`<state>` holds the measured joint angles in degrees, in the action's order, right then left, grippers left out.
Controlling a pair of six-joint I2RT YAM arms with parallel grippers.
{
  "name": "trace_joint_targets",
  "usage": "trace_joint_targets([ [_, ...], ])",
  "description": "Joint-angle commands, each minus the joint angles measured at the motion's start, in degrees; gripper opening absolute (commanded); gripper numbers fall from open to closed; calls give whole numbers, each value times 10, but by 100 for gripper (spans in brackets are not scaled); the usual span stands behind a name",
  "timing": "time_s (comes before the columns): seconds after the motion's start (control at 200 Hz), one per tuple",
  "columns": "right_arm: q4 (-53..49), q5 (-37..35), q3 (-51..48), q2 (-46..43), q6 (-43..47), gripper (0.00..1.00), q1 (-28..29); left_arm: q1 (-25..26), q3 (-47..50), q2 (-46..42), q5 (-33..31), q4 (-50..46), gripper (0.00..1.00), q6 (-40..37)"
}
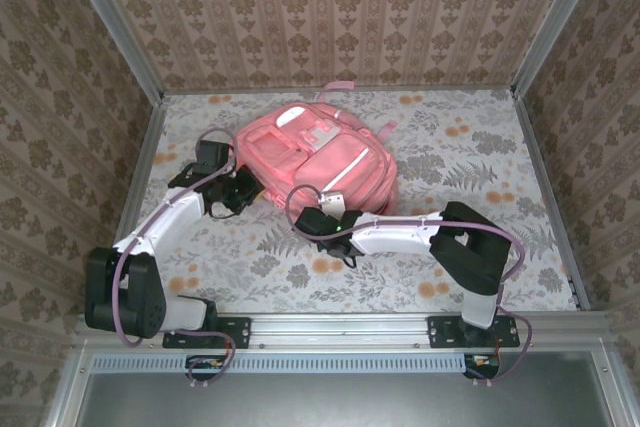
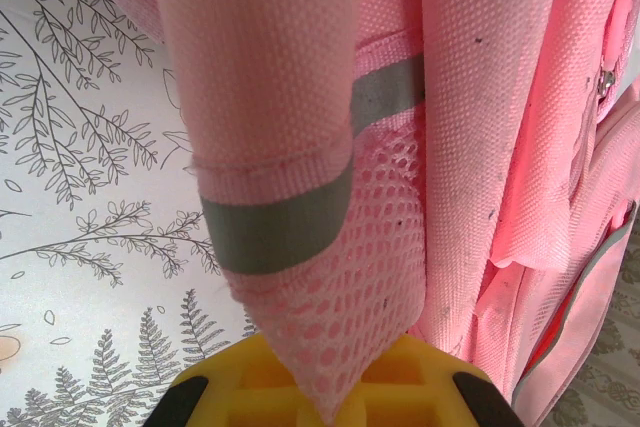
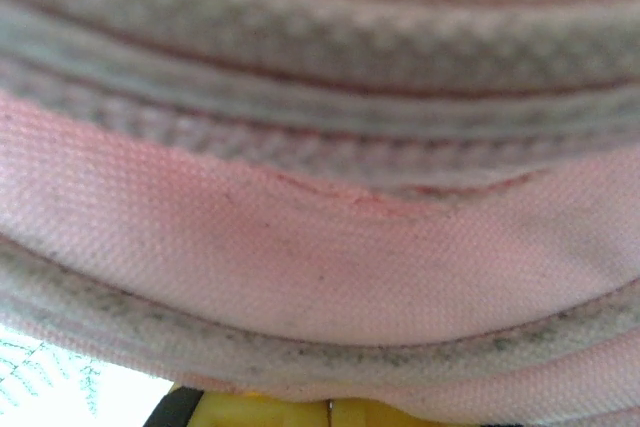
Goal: Pack the student bag
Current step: Zip the student bag at the center of the table.
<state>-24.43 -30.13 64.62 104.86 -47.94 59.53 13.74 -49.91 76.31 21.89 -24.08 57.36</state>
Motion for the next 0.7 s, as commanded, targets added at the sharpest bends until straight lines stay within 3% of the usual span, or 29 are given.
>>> trace_joint_targets([
  [0.0,11,-10,-23,-30,9,0,-9,-21,-7,-15,6,14,0,-20],
  [0.315,-21,-4,-94,-125,-7,0,-6,-124,-24,49,19,11,0,-84],
  [0.695,-56,-13,-162,-194,-22,0,-13,-174,-61,111,27,18,0,-121],
])
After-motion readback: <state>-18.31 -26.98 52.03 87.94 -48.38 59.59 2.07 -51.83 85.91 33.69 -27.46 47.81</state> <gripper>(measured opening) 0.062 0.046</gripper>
